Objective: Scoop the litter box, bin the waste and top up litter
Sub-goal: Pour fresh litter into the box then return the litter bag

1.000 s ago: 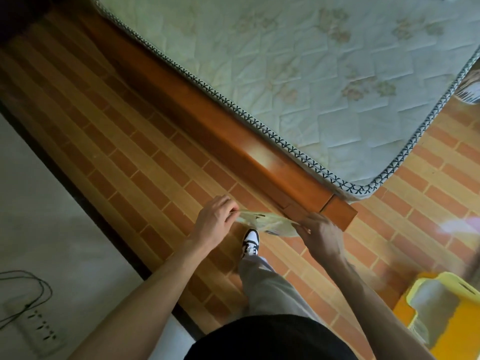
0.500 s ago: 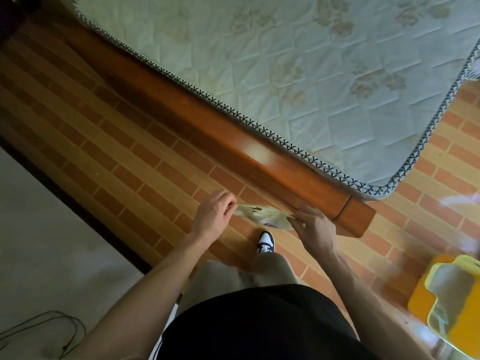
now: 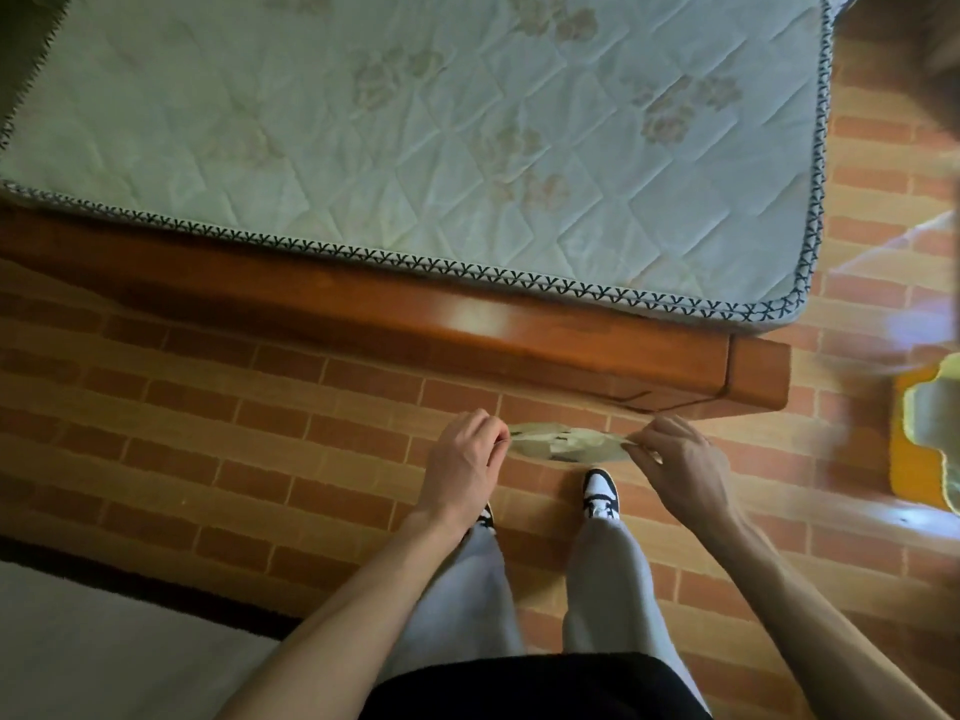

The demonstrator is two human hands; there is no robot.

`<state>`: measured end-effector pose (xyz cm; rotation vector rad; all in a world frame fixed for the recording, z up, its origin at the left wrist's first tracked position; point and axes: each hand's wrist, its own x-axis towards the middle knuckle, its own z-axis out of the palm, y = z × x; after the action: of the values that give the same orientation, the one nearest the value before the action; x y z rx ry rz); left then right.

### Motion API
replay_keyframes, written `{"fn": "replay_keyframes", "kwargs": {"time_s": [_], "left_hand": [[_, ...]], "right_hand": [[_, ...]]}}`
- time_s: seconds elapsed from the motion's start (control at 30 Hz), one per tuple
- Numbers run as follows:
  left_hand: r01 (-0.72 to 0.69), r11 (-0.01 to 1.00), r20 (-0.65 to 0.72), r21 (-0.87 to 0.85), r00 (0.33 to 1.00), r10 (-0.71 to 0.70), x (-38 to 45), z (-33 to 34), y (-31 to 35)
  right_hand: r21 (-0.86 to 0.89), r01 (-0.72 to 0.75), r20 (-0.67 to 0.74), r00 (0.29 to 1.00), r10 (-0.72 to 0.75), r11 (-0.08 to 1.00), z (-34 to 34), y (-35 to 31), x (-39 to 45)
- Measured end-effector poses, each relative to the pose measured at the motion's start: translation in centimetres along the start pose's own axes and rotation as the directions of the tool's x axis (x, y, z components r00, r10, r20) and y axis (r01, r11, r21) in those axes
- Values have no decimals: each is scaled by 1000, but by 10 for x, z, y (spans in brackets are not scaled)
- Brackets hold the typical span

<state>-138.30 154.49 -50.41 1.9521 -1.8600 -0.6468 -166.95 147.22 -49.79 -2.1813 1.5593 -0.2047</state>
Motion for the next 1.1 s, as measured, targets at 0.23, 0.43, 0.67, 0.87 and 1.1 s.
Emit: {"fn": "replay_keyframes", "kwargs": {"time_s": [0.23, 0.43, 0.67, 0.87, 1.1], "left_hand": [[-96, 993, 39, -70, 994, 99, 17, 28, -42], [-190, 979, 101, -77, 975, 197, 38, 80, -88], [-202, 977, 182, -73, 960, 212, 54, 142, -140], [-42, 997, 218, -70, 974, 56, 65, 175, -156], [33, 998, 239, -52, 971, -20, 76, 205, -172]], "right_hand": [[-19, -50, 23, 998, 50, 999, 44, 6, -7], [-39, -109, 24, 994, 110, 993, 104, 33, -1], [-57, -124, 73, 989, 128, 991, 182, 67, 8], [-80, -127, 157, 978, 138, 989, 217, 85, 32], [-69, -133, 179, 973, 144, 989, 252, 103, 55]]}}
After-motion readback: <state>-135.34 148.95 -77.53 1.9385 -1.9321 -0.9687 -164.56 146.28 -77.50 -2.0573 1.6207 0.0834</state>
